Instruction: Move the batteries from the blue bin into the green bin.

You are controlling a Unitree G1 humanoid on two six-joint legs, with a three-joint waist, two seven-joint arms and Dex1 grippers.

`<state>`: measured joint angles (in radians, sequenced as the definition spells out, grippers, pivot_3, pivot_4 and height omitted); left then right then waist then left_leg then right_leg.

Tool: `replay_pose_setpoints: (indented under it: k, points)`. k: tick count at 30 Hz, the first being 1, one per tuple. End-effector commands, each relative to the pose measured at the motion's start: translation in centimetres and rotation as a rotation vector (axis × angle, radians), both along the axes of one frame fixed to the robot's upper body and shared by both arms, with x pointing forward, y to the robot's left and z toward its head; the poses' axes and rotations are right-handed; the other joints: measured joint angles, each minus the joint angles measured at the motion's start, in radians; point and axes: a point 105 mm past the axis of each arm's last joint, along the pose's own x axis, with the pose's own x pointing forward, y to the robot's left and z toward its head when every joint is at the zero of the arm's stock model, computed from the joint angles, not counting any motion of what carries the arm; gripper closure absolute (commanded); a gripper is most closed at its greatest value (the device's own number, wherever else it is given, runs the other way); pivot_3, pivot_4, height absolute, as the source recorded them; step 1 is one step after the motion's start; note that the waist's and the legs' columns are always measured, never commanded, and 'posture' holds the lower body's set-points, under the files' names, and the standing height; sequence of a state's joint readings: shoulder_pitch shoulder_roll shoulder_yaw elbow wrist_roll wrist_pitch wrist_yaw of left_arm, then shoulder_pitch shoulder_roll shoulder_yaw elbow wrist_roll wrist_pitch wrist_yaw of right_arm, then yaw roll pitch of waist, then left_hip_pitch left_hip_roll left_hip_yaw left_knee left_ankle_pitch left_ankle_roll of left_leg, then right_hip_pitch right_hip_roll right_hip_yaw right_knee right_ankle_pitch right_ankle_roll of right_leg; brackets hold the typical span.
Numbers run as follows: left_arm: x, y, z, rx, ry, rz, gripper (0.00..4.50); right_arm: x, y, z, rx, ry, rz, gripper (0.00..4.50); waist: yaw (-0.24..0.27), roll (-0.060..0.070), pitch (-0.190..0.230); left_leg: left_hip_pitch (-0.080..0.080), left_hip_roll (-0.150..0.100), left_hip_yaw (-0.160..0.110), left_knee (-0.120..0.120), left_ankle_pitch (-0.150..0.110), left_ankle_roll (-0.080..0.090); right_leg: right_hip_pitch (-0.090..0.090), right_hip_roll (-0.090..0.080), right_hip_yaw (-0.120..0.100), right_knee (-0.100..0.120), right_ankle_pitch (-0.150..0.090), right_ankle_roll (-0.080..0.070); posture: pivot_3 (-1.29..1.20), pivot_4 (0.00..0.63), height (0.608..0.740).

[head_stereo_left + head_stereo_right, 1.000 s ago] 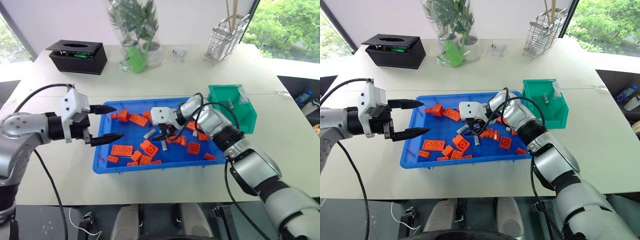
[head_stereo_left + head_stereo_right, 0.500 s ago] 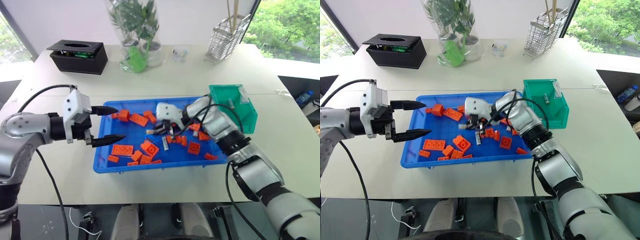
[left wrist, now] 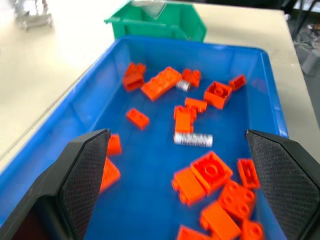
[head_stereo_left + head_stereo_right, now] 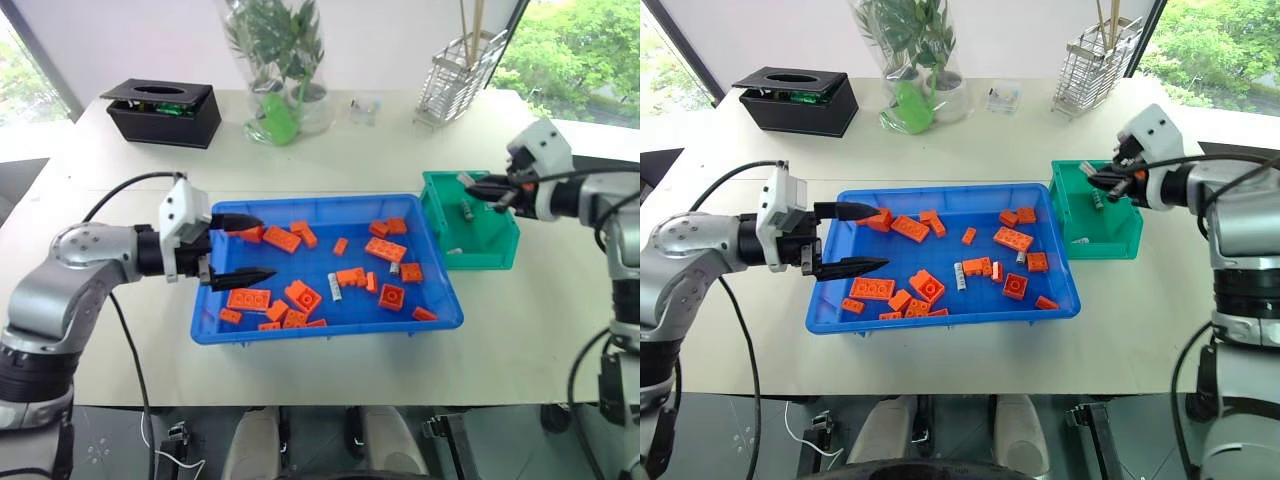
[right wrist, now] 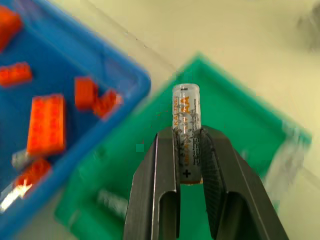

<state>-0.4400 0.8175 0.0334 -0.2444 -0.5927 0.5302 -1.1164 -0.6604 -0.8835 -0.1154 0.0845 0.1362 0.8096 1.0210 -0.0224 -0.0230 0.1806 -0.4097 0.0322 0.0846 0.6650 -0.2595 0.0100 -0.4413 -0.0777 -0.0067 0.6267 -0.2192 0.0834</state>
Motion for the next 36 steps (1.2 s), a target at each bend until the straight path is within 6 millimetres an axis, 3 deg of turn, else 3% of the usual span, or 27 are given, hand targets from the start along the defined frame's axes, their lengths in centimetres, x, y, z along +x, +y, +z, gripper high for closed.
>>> replay_pose_setpoints:
  k: [1, 4, 6, 9, 14, 16, 18, 21, 36]
  points:
    - [0.4, -0.4, 0.7, 0.005, -0.042, -0.023, 0.00, 0.0, 0.0, 1.5, -0.008, -0.075, -0.003, 2.92, 0.000, 0.000, 0.000, 0.000, 0.000, 0.000, 0.000, 0.000, 0.000, 0.000, 0.000, 0.000, 0.000, 0.000, 0.000, 0.00, 0.150, 0.736]
    - [0.5, -0.6, 0.8, 0.002, -0.048, -0.032, 0.00, 0.2, 0.5, 2.2, -0.013, -0.114, 0.019, 1.37, 0.004, 0.000, 0.000, 0.000, 0.000, 0.000, 0.000, 0.000, 0.000, 0.000, 0.000, 0.000, 0.001, 0.000, 0.001, 0.00, 0.150, 0.736]
    - [0.5, -0.7, 0.9, 0.001, -0.051, -0.036, 0.00, 0.2, 2.1, 3.6, 0.027, -0.159, 0.093, 1.37, 0.005, 0.000, 0.000, 0.000, 0.000, 0.000, 0.000, 0.000, 0.000, 0.000, 0.000, 0.000, 0.001, 0.000, 0.001, 0.00, 0.150, 0.736]
    - [0.2, -0.8, 0.8, 0.000, -0.048, -0.044, 0.00, -1.7, 7.4, 4.2, 0.031, -0.156, 0.367, 1.37, 0.004, 0.000, 0.000, -0.001, 0.000, -0.001, 0.000, 0.000, 0.000, -0.001, 0.000, 0.000, 0.001, 0.001, 0.001, 0.00, 0.150, 0.736]
    - [-0.1, -0.8, 0.6, 0.004, -0.044, -0.047, 0.00, -3.5, 13.7, 1.8, 0.007, -0.084, 0.667, 1.37, 0.005, 0.000, 0.000, -0.001, 0.001, -0.003, 0.000, 0.000, 0.000, 0.000, 0.001, 0.000, 0.001, 0.001, 0.003, 0.00, 0.150, 0.736]
    - [-0.2, -0.8, 0.6, 0.005, -0.044, -0.046, 0.00, -4.1, 15.7, 0.3, 0.002, -0.030, 0.765, 0.84, 0.008, 0.000, 0.000, -0.001, 0.000, -0.003, 0.001, 0.000, 0.000, 0.000, 0.000, 0.000, 0.001, 0.000, 0.001, 0.00, 0.150, 0.736]
    - [-0.3, -0.8, 0.7, 0.006, -0.046, -0.045, 0.00, -4.5, 16.7, -1.2, -0.029, 0.008, 0.827, 0.08, 0.012, -0.001, 0.000, -0.001, 0.000, -0.003, 0.001, 0.000, 0.000, 0.000, 0.000, 0.000, 0.001, 0.000, 0.001, 0.00, 0.150, 0.736]
    - [-0.5, -0.8, 0.7, 0.009, -0.050, -0.037, 0.00, -4.9, 17.5, -4.1, -0.124, 0.050, 0.907, 0.08, 0.012, -0.001, 0.000, -0.002, 0.000, -0.003, 0.002, 0.000, 0.000, 0.000, -0.001, 0.000, 0.001, 0.000, 0.000, 0.00, 0.150, 0.736]
    - [-1.5, 0.3, 1.0, 0.009, -0.069, 0.050, 0.00, -3.6, 18.3, -10.4, -0.200, 0.213, 1.001, 0.08, 0.008, -0.001, 0.000, -0.001, 0.000, -0.002, 0.002, 0.000, 0.000, 0.000, 0.000, -0.001, 0.002, 0.001, 0.002, 0.00, 0.150, 0.736]
